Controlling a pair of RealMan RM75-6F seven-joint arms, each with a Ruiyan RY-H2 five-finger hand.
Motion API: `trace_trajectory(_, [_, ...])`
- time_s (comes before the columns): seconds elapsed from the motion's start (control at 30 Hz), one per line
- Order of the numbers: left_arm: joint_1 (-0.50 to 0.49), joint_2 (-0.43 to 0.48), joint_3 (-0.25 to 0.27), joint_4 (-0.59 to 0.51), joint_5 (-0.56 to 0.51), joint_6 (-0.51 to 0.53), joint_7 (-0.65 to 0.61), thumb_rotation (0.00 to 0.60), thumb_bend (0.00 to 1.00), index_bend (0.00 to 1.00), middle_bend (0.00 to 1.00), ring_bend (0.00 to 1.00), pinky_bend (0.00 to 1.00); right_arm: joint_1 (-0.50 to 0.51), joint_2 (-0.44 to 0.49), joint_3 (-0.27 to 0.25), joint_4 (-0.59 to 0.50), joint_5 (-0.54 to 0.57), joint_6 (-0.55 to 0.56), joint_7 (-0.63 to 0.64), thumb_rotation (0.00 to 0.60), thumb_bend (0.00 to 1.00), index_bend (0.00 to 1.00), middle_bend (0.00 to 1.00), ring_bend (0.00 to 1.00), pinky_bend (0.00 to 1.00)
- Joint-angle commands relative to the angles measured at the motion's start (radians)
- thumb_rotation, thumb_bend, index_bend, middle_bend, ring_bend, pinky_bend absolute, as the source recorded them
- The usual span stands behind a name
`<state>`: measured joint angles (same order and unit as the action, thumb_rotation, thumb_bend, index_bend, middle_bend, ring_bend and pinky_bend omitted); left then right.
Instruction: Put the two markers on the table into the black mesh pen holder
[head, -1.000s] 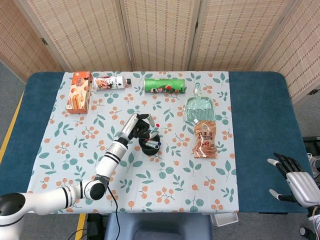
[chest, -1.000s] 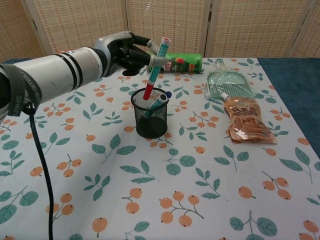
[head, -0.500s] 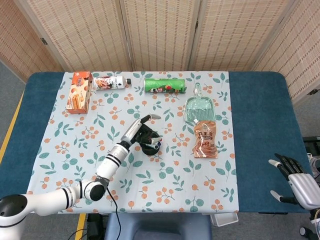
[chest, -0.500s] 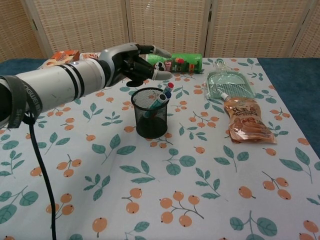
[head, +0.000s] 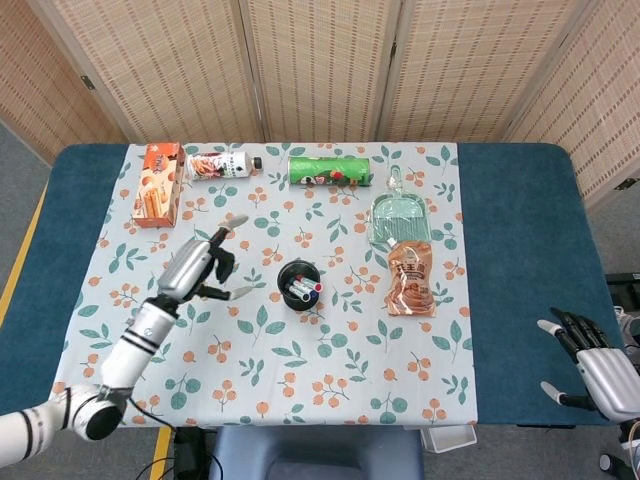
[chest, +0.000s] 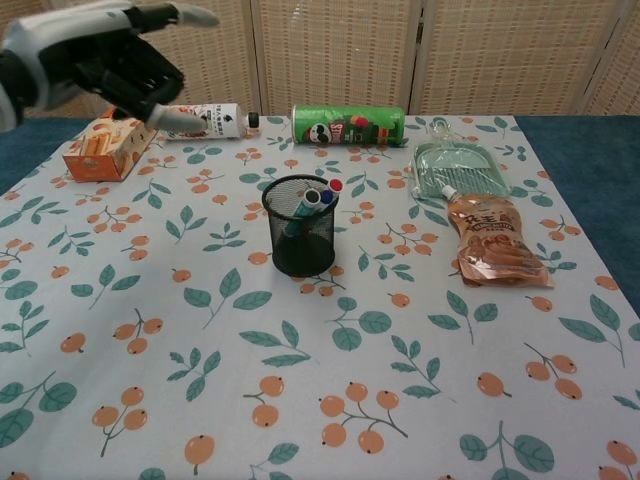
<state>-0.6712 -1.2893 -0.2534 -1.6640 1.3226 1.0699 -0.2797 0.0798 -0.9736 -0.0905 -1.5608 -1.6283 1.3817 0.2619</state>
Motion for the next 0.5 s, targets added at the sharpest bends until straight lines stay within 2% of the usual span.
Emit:
trace_trajectory(0.03, [0.272, 0.281, 0.181, -0.182, 0.225, 0.320, 0.316, 0.600, 0.19, 0.00, 0.56, 0.44, 0.71, 0.005, -0.011, 0.001, -0.015, 0.002, -0.013, -0.038, 0.600, 0.21, 0.12, 0.00, 0.00, 0.00])
trace_trajectory(0.13, [0.406, 0.325, 0.256, -0.162, 0.288, 0.470, 0.471, 0.600, 0.18, 0.00, 0.36, 0.28, 0.60, 0.012, -0.024, 0.007, -0.029, 0.017, -0.034, -0.086, 0.600, 0.21, 0.12, 0.00, 0.00, 0.00])
trace_trajectory(0.23, [0.529, 0.300, 0.304, -0.093, 0.285, 0.587, 0.651, 0.600, 0.17, 0.00, 0.15, 0.13, 0.47, 0.011, -0.039, 0.022, -0.044, 0.053, -0.040, -0.142, 0.600, 0.21, 0.12, 0.00, 0.00, 0.00])
trace_trajectory(0.3, [0.599, 0.250, 0.318, -0.031, 0.277, 0.661, 0.722, 0.600, 0.17, 0.00, 0.07, 0.07, 0.44, 0.003, -0.052, 0.038, -0.050, 0.084, -0.031, -0.193, 0.600, 0.21, 0.12, 0.00, 0.00, 0.00])
trace_trajectory(0.37, [0.657, 0.194, 0.322, 0.043, 0.269, 0.725, 0.743, 0.600, 0.17, 0.00, 0.02, 0.04, 0.44, -0.006, -0.065, 0.056, -0.056, 0.121, -0.016, -0.239, 0.600, 0.21, 0.12, 0.00, 0.00, 0.00])
trace_trajectory(0.5, [0.737, 0.108, 0.297, 0.180, 0.251, 0.840, 0.718, 0.600, 0.17, 0.00, 0.00, 0.02, 0.41, -0.033, -0.090, 0.097, -0.063, 0.209, 0.030, -0.328, 0.600, 0.21, 0.12, 0.00, 0.00, 0.00])
